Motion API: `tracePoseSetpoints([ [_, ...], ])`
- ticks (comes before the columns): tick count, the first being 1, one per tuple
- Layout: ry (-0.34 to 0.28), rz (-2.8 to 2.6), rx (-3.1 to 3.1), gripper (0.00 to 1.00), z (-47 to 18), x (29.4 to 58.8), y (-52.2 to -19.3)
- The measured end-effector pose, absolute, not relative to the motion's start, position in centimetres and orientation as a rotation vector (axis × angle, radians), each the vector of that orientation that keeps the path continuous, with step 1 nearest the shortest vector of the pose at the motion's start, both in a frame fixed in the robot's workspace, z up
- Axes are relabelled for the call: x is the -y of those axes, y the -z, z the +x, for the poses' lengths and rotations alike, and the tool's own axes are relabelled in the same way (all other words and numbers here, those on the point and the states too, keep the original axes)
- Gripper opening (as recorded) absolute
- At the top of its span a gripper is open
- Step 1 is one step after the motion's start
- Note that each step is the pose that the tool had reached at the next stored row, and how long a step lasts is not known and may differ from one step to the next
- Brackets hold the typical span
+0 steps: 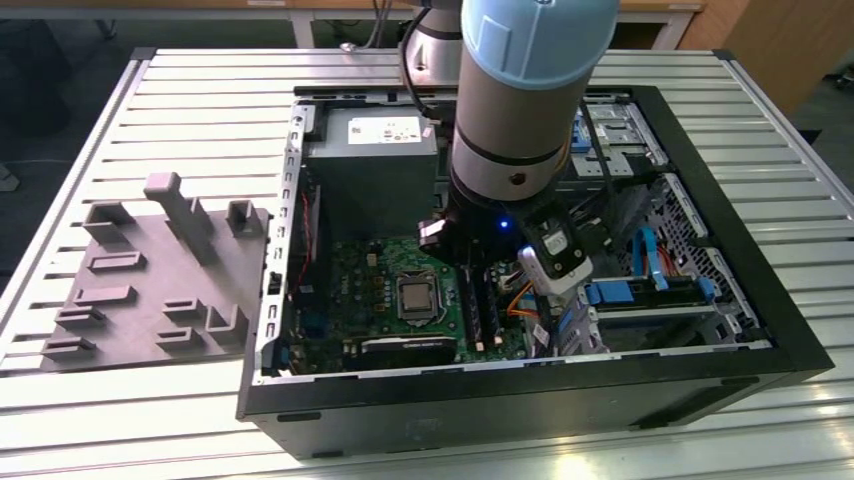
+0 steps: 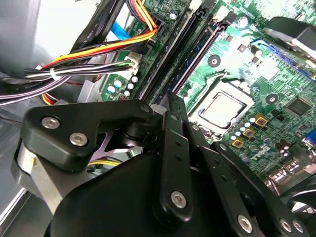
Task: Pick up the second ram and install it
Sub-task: 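Press down the second ram until it locks into place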
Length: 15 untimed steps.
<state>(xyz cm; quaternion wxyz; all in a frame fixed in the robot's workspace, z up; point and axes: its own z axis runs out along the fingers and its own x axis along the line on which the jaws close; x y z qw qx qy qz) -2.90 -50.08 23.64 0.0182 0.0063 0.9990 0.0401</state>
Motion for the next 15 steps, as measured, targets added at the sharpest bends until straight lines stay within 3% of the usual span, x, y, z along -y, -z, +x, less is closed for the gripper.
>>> tracePoseSetpoints([
  [15,-0.124,0.02,-3.103,0.11,-2.9,50.96,-23.63],
])
